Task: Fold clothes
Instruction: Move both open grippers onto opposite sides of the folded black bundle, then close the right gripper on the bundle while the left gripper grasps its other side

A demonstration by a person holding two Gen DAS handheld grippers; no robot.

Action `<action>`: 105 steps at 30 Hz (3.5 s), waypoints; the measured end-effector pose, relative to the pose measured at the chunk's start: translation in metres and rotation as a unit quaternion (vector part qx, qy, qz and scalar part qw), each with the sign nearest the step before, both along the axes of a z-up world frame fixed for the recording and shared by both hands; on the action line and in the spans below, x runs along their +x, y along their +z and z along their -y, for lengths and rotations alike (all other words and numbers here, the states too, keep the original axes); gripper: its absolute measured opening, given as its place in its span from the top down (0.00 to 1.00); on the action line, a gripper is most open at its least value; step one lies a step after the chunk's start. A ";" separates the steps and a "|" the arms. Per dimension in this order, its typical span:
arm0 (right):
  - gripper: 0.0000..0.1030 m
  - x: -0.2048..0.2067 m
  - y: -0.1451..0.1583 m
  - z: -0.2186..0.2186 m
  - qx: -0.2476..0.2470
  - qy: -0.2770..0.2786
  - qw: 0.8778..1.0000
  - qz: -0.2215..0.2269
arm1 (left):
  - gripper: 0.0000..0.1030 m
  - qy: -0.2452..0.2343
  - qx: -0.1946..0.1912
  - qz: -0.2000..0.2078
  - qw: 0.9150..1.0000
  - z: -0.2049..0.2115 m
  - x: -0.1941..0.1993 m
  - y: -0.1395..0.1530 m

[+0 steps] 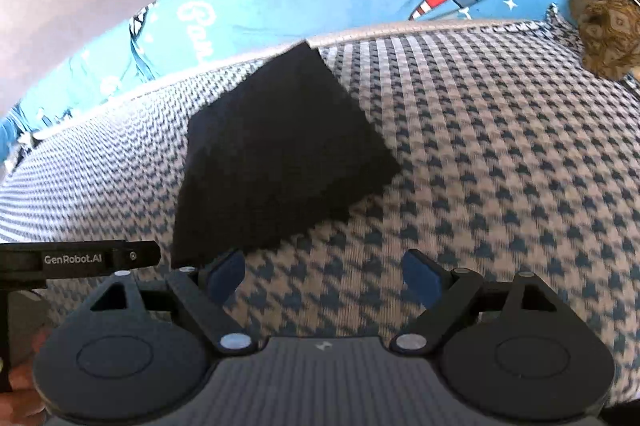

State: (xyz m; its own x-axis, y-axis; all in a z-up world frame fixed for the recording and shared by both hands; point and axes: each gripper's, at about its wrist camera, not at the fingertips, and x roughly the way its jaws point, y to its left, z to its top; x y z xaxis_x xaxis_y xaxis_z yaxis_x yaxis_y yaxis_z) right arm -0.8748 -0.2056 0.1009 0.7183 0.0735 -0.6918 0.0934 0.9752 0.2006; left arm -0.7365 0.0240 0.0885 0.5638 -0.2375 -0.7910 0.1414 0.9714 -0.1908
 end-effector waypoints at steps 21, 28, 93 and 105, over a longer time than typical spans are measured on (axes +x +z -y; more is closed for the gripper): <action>0.16 0.056 0.000 0.060 0.113 0.001 0.993 -0.038 | 0.00 -0.080 -0.090 -0.051 0.991 0.009 0.108 -0.008; 0.16 0.068 -0.009 0.067 0.131 -0.002 0.990 -0.060 | 0.00 -0.076 -0.118 -0.079 0.987 0.010 0.130 -0.018; 0.56 0.075 0.019 -0.004 -0.017 0.143 0.987 0.078 | 0.00 -0.129 -0.211 -0.065 0.967 0.020 0.154 -0.001; 0.56 0.096 -0.011 -0.076 -0.059 0.232 0.968 0.073 | 0.00 -0.139 -0.215 -0.071 0.964 0.020 0.156 0.003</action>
